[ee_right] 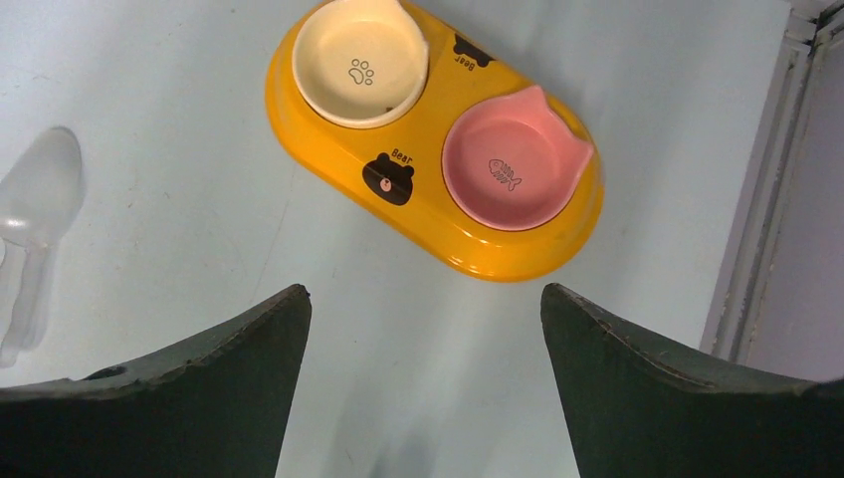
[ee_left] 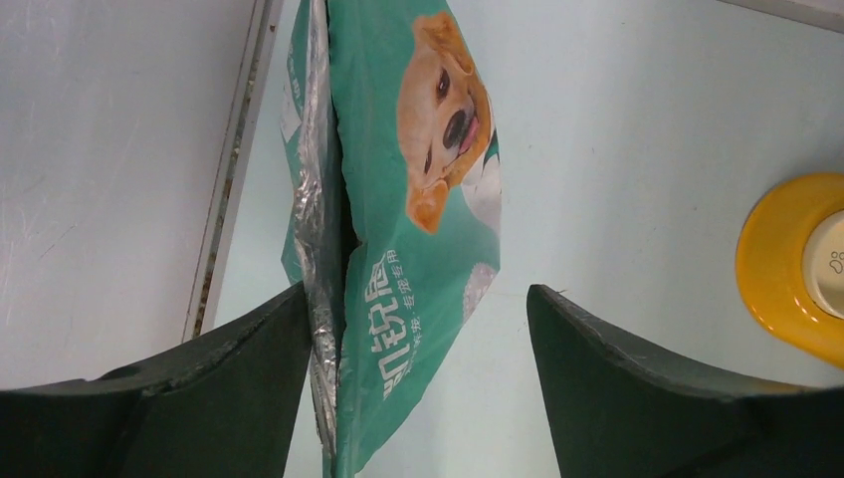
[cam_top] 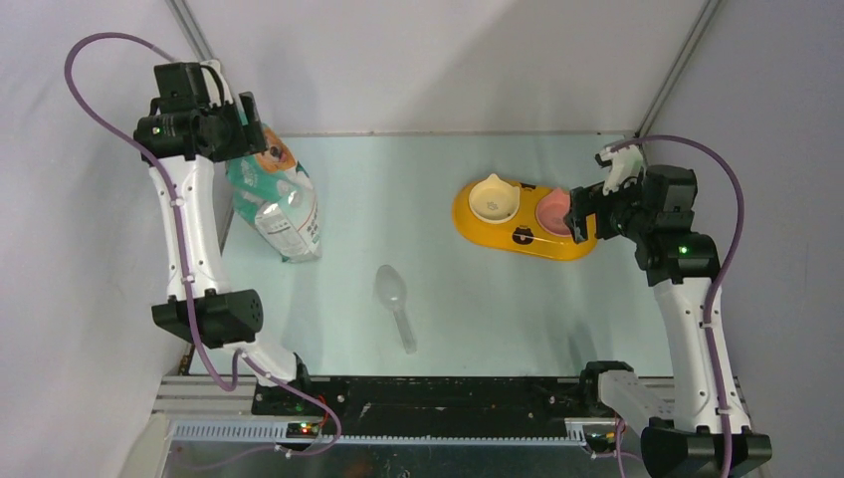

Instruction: Serve the pet food

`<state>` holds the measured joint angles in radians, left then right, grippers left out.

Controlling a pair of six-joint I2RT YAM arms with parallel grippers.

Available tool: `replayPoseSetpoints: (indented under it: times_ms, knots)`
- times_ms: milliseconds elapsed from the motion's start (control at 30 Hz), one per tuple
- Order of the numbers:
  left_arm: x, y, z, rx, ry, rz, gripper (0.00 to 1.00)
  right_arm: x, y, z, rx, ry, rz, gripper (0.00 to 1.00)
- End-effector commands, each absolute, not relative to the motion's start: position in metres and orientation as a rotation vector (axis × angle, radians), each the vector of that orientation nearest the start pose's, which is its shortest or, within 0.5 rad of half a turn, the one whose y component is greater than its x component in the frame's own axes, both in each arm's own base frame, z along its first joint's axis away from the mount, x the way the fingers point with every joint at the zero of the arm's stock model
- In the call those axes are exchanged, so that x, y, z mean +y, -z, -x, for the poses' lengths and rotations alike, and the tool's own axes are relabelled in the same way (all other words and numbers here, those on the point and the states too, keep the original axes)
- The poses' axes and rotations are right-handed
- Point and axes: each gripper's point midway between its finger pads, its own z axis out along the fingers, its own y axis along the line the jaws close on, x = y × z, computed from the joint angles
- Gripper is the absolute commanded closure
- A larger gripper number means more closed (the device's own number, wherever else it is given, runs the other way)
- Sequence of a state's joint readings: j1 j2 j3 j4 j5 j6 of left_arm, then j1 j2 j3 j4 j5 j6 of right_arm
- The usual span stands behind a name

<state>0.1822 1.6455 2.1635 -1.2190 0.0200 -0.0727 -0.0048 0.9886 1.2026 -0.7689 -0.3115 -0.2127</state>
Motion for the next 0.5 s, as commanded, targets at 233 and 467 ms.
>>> replayPoseSetpoints:
  times_ms: [233,467]
  knots:
    - [0.082,-0.366,-0.377,2.242,-0.138,0.282,0.28,0.06,-0.294,-0.288,2.038,-0.324,0.369,0.12]
    - [0.099,-0.344,-0.379,2.324,-0.238,0.314,0.34,0.061,-0.292,-0.287,2.047,-0.335,0.365,0.13]
